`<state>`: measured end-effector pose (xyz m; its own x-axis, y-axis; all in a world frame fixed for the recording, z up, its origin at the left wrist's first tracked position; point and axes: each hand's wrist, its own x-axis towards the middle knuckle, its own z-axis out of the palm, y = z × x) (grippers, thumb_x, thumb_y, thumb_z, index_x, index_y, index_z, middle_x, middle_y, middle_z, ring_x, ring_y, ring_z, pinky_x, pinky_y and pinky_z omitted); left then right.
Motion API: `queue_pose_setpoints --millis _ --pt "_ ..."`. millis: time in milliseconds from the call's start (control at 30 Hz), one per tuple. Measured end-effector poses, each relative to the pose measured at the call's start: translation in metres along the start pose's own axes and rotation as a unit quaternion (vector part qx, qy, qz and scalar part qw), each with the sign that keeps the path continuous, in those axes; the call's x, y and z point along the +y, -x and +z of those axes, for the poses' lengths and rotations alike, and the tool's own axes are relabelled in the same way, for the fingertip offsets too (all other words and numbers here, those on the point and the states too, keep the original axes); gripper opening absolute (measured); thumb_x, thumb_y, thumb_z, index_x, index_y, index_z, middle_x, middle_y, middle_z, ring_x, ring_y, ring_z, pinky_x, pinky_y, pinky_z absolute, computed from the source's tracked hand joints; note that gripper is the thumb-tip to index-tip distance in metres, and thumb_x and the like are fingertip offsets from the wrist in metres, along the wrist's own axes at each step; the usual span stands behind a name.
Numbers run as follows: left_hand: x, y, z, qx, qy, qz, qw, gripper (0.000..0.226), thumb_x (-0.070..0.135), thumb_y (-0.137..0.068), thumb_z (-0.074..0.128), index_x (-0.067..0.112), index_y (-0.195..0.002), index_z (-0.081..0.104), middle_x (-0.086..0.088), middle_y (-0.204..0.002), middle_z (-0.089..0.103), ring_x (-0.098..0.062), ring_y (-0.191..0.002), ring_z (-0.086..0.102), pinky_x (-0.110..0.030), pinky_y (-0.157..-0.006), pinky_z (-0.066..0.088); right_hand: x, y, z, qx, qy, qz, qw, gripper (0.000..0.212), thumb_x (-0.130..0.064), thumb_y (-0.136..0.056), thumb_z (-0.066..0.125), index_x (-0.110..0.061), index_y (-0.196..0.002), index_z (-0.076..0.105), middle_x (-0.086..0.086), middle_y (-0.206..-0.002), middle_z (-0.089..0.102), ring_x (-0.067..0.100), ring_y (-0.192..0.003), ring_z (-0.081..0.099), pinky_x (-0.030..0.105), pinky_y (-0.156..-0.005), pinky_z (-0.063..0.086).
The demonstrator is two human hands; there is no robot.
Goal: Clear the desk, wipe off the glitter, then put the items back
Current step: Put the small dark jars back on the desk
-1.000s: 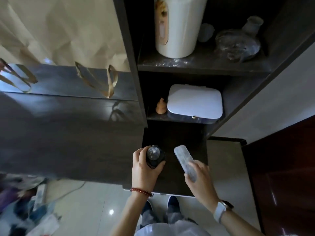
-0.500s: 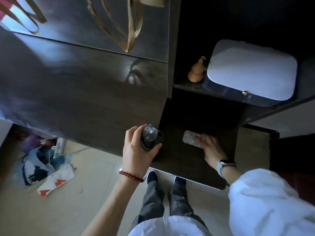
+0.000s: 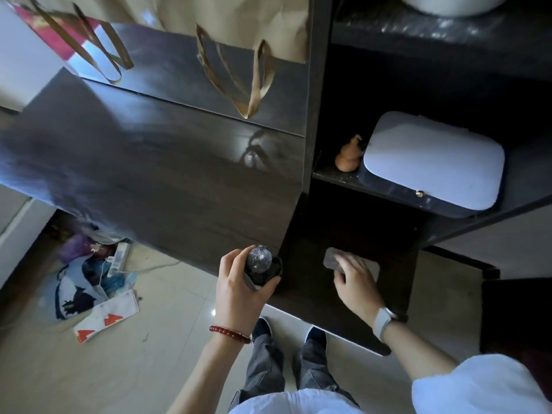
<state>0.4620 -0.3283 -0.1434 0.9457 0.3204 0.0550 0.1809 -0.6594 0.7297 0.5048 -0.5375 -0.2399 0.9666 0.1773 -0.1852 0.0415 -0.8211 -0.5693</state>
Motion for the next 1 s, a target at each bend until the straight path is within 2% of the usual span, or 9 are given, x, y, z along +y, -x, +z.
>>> queue_pose_setpoints --millis 133,200,267,367,533,633,733,833,1000 --pt "-0.009 0.005 -0.030 0.043 0.006 -0.024 0.999 0.058 0.012 -0.055 0.085 0.008 -0.108 0.061 -0.010 -0.107 0.056 -0.017 -0.095 0.053 -0.024 -0.084 0.045 -0.067 0.013 -0.011 0.027 -0.090 -0.042 0.995 0.032 -0.005 -0.089 0.048 -0.007 -0.120 0.055 0.008 -0.119 0.059 0.021 -0.116 0.050 0.024 -0.099 0.032" --pt "-0.017 0.000 -0.049 0.071 0.010 -0.043 0.996 0.057 0.011 -0.056 0.085 0.007 -0.108 0.061 -0.010 -0.106 0.056 -0.017 -0.095 0.052 -0.018 -0.086 0.041 -0.100 0.011 -0.015 0.021 -0.096 -0.088 0.991 0.031 -0.015 -0.090 0.044 -0.008 -0.117 0.058 0.007 -0.114 0.061 0.017 -0.112 0.051 0.017 -0.096 0.031" --pt "-0.026 -0.009 -0.071 0.103 0.014 -0.059 0.993 0.056 0.010 -0.057 0.084 0.006 -0.108 0.061 -0.010 -0.106 0.056 -0.017 -0.095 0.052 -0.015 -0.086 0.036 -0.131 0.001 -0.013 -0.006 -0.103 -0.140 0.985 0.042 -0.026 -0.085 0.034 -0.006 -0.110 0.061 0.009 -0.107 0.064 0.011 -0.105 0.049 0.014 -0.094 0.029" --pt "-0.041 -0.029 -0.105 0.148 0.015 -0.072 0.986 0.056 0.011 -0.058 0.083 0.007 -0.109 0.060 -0.009 -0.106 0.056 -0.014 -0.096 0.050 -0.018 -0.086 0.036 -0.174 -0.024 -0.004 -0.037 -0.079 -0.196 0.977 0.046 -0.028 -0.082 0.031 -0.004 -0.105 0.063 0.010 -0.103 0.065 0.012 -0.101 0.047 0.017 -0.094 0.028" --pt "-0.087 -0.071 -0.168 0.192 0.023 -0.091 0.977 0.057 0.010 -0.059 0.083 0.003 -0.110 0.059 -0.013 -0.106 0.055 -0.013 -0.095 0.046 -0.007 -0.084 0.028 -0.254 -0.069 0.029 -0.056 -0.023 -0.228 0.972 0.042 -0.023 -0.080 0.034 -0.004 -0.102 0.065 0.012 -0.099 0.068 0.031 -0.092 0.062 0.024 -0.088 0.036" --pt "-0.128 -0.101 -0.212 0.204 0.028 -0.105 0.973 0.057 0.010 -0.059 0.082 0.003 -0.111 0.059 -0.012 -0.106 0.055 -0.012 -0.094 0.045 -0.006 -0.083 0.028 -0.311 -0.099 0.062 -0.068 0.004 -0.231 0.971 0.039 -0.018 -0.080 0.039 -0.004 -0.108 0.063 0.011 -0.106 0.066 0.030 -0.101 0.058 0.033 -0.093 0.041" --pt "-0.175 -0.132 -0.262 0.192 0.030 -0.118 0.974 0.056 0.012 -0.059 0.083 0.005 -0.110 0.060 -0.008 -0.105 0.054 -0.013 -0.094 0.047 -0.019 -0.085 0.036 -0.371 -0.128 0.100 -0.077 0.019 -0.212 0.974 0.043 -0.018 -0.079 0.038 -0.005 -0.112 0.061 0.012 -0.111 0.064 0.032 -0.106 0.055 0.037 -0.097 0.042" --pt "-0.216 -0.164 -0.310 0.184 0.022 -0.121 0.975 0.055 0.012 -0.058 0.083 0.004 -0.107 0.061 -0.002 -0.100 0.049 -0.018 -0.092 0.050 -0.025 -0.083 0.039 -0.424 -0.156 0.133 -0.103 0.048 -0.200 0.973 0.037 -0.017 -0.086 0.042 -0.010 -0.120 0.056 0.008 -0.121 0.058 0.028 -0.116 0.049 0.036 -0.100 0.038" --pt "-0.261 -0.231 -0.357 0.164 0.008 -0.134 0.977 0.056 0.012 -0.060 0.083 0.004 -0.111 0.059 -0.005 -0.103 0.050 -0.015 -0.094 0.047 -0.024 -0.086 0.039 -0.491 -0.215 0.166 -0.126 0.118 -0.187 0.967 0.041 -0.023 -0.091 0.044 -0.018 -0.131 0.043 0.002 -0.135 0.046 0.022 -0.128 0.036 0.033 -0.106 0.029"
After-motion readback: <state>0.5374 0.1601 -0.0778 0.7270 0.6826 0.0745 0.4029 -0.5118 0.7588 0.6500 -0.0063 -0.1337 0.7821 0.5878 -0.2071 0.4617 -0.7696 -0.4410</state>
